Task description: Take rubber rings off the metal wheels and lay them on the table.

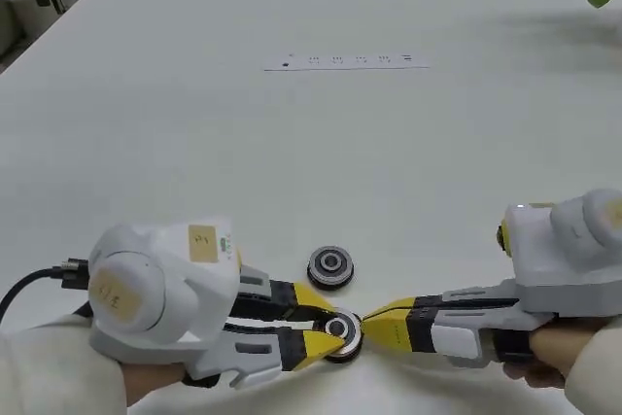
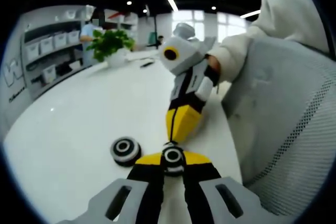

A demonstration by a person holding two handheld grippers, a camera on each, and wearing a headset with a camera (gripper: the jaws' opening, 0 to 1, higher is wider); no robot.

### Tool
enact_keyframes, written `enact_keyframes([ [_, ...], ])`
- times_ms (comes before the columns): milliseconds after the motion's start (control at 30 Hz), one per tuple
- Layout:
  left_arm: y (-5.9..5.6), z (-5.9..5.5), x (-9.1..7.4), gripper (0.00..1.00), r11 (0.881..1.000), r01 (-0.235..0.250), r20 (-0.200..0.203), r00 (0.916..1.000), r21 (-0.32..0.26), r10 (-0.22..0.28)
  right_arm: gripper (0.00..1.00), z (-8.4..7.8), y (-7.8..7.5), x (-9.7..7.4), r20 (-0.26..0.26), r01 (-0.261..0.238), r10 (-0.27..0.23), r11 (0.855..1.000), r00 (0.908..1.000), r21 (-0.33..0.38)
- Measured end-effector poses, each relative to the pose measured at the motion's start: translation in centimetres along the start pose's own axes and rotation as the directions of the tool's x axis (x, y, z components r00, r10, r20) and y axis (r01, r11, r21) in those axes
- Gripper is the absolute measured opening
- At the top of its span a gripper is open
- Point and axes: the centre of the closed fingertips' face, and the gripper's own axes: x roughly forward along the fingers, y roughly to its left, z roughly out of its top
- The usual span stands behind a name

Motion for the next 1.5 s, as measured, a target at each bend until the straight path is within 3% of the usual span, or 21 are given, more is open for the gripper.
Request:
enact_keyframes([
  [1500, -0.1, 0.0, 0.0, 0.14, 1.000, -0.002, -0.003, 1.0000, 0.012, 0.002, 0.00, 0.6, 1.7, 0.4, 0.013, -0.049, 0.049, 0.998, 0.9987, -0.036],
])
